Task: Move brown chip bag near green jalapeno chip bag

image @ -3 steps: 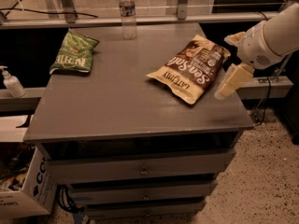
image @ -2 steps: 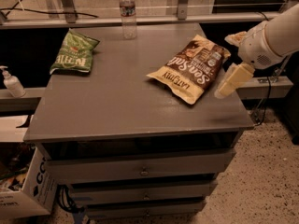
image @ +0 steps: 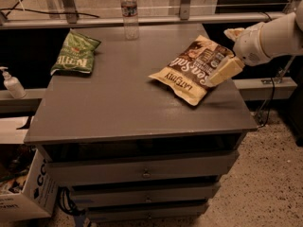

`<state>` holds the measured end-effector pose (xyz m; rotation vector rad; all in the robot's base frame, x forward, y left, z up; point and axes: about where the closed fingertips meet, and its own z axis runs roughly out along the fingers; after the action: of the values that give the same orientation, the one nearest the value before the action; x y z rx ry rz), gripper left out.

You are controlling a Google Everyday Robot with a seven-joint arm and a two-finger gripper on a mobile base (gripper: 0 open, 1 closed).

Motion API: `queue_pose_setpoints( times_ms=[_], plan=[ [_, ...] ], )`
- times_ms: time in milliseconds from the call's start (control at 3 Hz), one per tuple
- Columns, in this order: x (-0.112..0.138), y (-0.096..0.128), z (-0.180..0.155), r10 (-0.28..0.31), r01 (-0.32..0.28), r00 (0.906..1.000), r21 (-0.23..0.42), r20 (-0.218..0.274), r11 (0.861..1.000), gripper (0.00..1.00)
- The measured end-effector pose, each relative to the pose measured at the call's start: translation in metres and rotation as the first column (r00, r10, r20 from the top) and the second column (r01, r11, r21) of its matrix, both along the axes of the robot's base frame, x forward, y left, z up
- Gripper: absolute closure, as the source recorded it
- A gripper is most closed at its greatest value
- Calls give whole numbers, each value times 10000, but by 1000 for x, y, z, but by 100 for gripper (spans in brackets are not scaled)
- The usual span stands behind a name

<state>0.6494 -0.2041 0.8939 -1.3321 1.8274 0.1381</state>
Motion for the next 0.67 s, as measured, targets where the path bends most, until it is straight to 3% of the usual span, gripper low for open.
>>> queue_pose_setpoints(
  times_ms=[333,667],
  plan=[
    [34,2,7,-452,429,9979,507,453,9978,0],
    [59,6,-5,-809,788,9961,577,340,9952,0]
  ],
)
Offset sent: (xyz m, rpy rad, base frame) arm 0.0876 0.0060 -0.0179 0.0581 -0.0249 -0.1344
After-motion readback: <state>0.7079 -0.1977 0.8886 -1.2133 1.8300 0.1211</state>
